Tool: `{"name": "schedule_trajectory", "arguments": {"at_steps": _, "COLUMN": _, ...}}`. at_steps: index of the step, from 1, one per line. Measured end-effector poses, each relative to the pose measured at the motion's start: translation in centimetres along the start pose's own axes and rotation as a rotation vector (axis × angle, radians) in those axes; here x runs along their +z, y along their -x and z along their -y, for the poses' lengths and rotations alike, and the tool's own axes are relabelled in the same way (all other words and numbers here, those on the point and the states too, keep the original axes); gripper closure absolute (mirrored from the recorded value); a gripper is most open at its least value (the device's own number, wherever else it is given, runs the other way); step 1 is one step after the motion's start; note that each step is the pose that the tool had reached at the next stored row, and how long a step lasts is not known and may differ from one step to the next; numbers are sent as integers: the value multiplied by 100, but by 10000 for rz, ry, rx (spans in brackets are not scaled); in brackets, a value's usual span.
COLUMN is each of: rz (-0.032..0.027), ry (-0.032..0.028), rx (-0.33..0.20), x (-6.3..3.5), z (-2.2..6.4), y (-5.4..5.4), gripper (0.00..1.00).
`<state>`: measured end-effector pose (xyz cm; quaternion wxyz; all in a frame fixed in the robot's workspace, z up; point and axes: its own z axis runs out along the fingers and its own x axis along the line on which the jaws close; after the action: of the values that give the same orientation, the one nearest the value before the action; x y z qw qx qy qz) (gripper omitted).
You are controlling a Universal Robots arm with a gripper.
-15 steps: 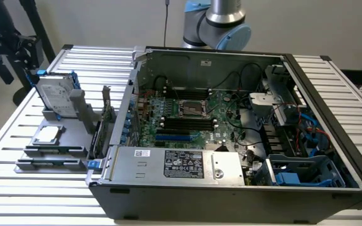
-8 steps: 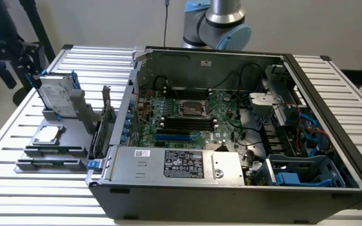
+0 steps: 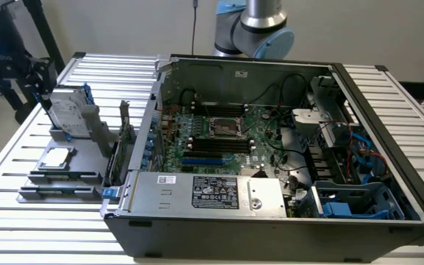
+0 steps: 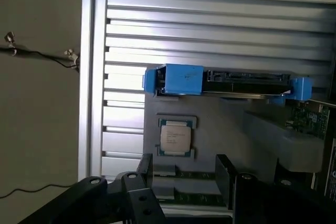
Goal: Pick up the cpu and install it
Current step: 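Pick up the cpu and move it towards the insertion slot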
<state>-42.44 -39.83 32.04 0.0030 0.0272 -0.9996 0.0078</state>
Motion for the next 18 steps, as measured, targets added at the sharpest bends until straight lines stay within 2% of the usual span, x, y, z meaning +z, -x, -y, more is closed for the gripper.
{"name": "schedule_trajectory", "arguments": {"at_steps": 3, "rz": 2, "ry": 1, "rx": -10, "x": 55, "z": 4, "y": -1, "gripper": 39}}
{"name": "schedule_trajectory", "arguments": {"at_steps": 4, "rz": 0, "ry": 0, "rx": -14, "x": 72, "z": 5, "y": -2, "gripper": 33}}
{"name": "schedule_trajectory", "arguments": {"at_steps": 18, "rz": 1, "ry": 0, "rx": -63, "x": 327, "z": 25, "y": -7, "gripper": 33}}
